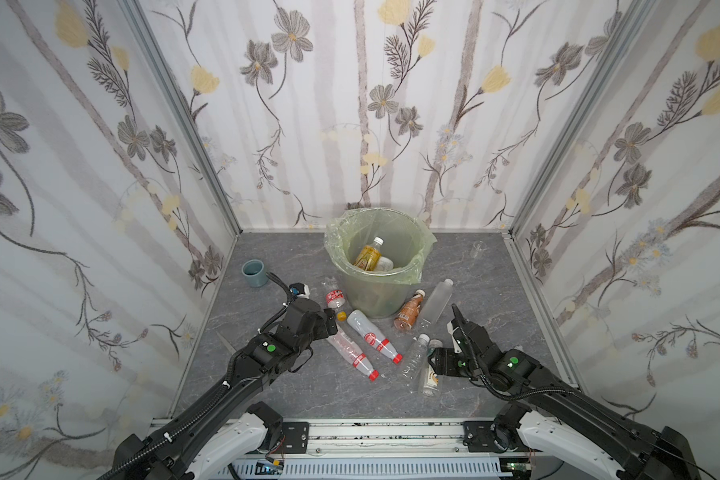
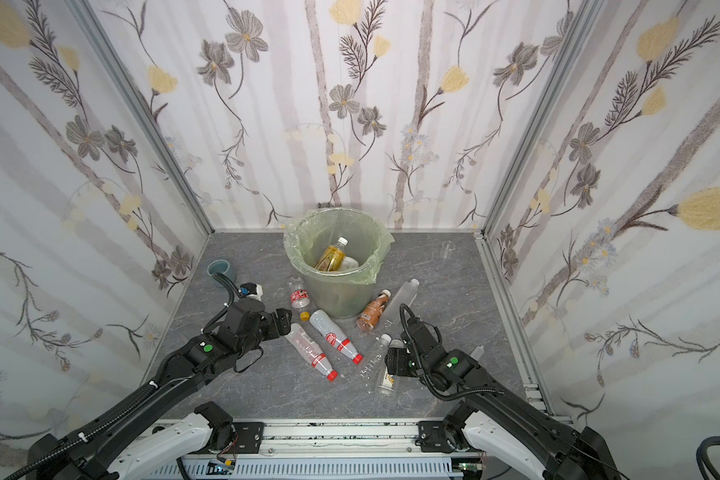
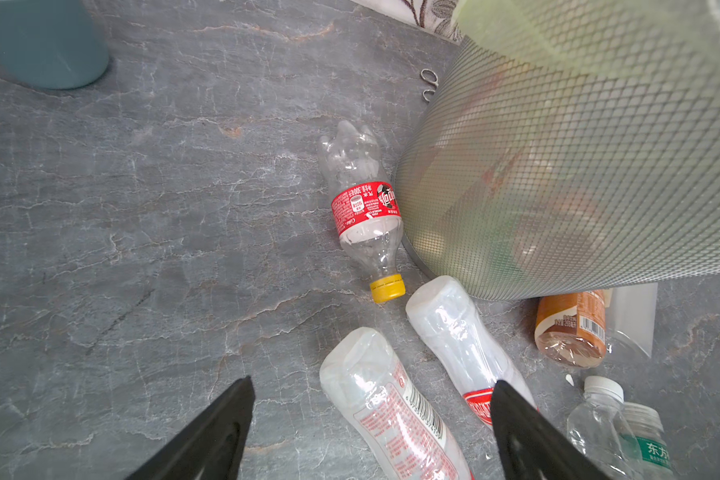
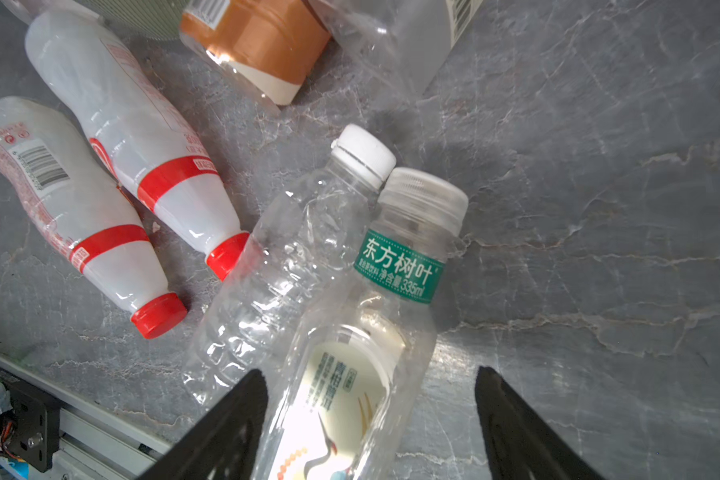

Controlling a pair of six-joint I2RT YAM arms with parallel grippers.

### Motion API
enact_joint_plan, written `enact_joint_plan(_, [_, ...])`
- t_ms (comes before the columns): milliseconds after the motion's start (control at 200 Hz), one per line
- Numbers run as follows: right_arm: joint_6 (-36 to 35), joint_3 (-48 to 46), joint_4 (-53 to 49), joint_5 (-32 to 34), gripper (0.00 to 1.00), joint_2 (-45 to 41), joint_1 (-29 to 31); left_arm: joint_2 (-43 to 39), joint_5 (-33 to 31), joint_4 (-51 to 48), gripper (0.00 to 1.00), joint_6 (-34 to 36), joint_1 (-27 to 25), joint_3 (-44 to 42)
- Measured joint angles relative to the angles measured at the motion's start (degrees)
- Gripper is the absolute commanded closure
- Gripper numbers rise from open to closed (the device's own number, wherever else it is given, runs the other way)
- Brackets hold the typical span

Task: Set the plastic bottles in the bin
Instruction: 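Withdraw the left gripper while the right gripper grasps the green-labelled clear bottle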

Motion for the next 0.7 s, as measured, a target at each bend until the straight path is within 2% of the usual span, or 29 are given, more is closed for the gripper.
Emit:
enact_joint_plan(275, [2.12, -0.2, 2.95, -0.35, 0.22, 6.23, 4.0, -2.51, -0.07, -0.13, 0.1, -1.9, 0.0, -1.68])
enact_joint_plan(700, [3.17, -0.74, 2.47, 3.67, 0.27, 9.38, 4.37, -3.78, 0.11, -0.17, 0.1, -2.91, 0.04, -2.14])
